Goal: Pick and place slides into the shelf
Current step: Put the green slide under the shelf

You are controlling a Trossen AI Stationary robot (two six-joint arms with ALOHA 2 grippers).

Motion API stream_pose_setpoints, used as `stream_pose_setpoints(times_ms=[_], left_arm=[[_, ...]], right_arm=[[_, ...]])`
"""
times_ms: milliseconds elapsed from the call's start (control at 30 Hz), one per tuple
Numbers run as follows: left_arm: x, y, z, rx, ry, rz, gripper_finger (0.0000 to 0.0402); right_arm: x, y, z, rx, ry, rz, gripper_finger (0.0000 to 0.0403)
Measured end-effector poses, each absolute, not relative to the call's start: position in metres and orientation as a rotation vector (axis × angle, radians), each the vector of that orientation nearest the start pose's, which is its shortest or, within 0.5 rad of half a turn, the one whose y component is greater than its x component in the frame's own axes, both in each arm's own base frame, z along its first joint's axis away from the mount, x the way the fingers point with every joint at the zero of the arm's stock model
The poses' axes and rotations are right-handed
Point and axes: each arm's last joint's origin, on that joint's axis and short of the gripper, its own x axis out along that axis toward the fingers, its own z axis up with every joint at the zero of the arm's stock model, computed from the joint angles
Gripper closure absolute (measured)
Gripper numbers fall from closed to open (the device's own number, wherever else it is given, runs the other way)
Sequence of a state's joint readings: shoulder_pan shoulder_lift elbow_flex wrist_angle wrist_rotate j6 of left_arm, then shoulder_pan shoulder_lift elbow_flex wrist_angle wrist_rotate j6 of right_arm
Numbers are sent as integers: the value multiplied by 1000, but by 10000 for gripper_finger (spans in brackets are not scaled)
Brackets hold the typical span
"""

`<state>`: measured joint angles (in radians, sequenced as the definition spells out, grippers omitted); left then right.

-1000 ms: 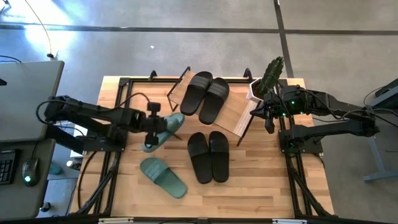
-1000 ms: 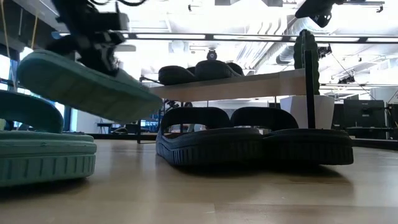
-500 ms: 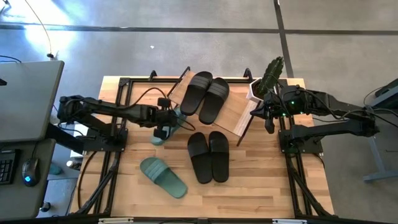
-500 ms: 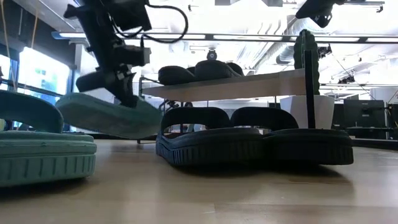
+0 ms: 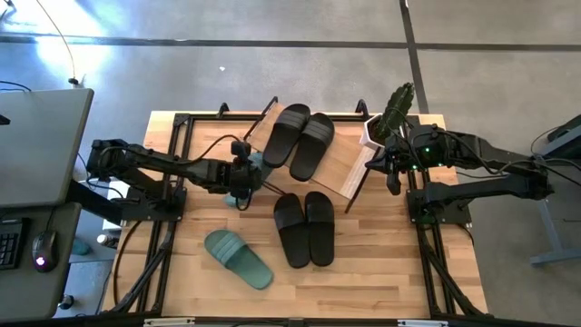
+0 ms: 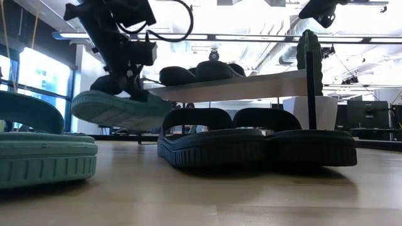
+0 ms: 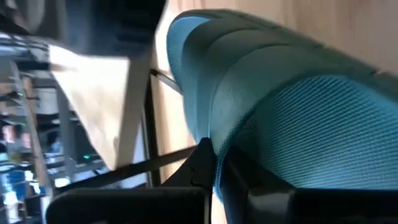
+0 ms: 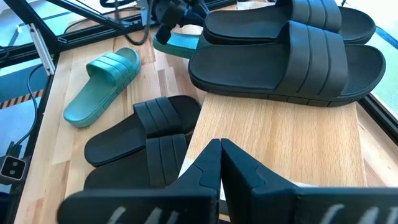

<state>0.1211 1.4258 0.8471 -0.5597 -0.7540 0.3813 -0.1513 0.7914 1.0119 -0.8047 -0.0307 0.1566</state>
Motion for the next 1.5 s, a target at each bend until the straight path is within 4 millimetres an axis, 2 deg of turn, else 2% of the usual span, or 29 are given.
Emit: stream_pose_setpoints(times_ms=[133,300,600,1100,1500], left_arm=[[257,41,197,710,1255,505,401],[263,34,180,770,1325,436,401],[272,38,144,904,1462,556,401],[274,39,144,841,1417,599,397],[273,36,150,867,1471,566,322]], right_arm=[[140,-20,350,205,573,-163,403],[140,-20,350,205,573,-163,403],[140,-20,350,205,573,-163,403],[140,-20,350,205,574,-163,403],[140,-20,350,205,575,-163,403]])
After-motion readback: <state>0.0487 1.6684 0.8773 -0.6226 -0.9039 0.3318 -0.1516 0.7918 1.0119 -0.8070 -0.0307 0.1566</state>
